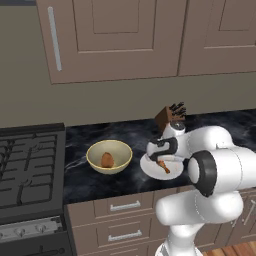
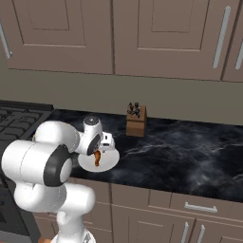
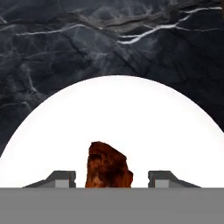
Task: Place the chicken drumstick on the plate and place the potato on the same plate.
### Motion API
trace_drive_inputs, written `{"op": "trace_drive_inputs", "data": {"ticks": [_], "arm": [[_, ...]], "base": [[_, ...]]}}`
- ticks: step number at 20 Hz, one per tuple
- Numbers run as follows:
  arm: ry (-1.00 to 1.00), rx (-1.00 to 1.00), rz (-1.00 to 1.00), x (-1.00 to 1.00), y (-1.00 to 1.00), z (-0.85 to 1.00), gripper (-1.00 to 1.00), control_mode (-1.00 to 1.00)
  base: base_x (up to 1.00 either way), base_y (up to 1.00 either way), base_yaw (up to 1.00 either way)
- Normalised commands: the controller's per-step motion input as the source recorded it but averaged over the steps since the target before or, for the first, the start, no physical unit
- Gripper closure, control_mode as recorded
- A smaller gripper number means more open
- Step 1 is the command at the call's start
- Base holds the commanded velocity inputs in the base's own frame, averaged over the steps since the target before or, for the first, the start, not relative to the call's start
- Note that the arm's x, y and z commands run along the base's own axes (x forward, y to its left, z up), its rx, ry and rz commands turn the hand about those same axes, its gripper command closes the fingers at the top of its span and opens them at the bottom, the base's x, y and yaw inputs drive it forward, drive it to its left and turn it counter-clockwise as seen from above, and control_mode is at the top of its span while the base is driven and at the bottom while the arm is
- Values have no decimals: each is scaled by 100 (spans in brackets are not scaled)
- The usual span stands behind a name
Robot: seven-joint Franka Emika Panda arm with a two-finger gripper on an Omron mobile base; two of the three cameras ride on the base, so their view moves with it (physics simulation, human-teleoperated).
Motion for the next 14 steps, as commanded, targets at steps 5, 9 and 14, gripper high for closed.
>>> {"op": "trace_drive_inputs", "data": {"ticks": [5, 9, 14], "arm": [[1, 0, -1, 0, 0, 0, -100, -100], [0, 5, -1, -20, 0, 49, -100, -100], [0, 15, 1, -46, 1, 69, -100, -100]], "base": [[0, 0, 0], [0, 0, 0], [0, 0, 0]]}}
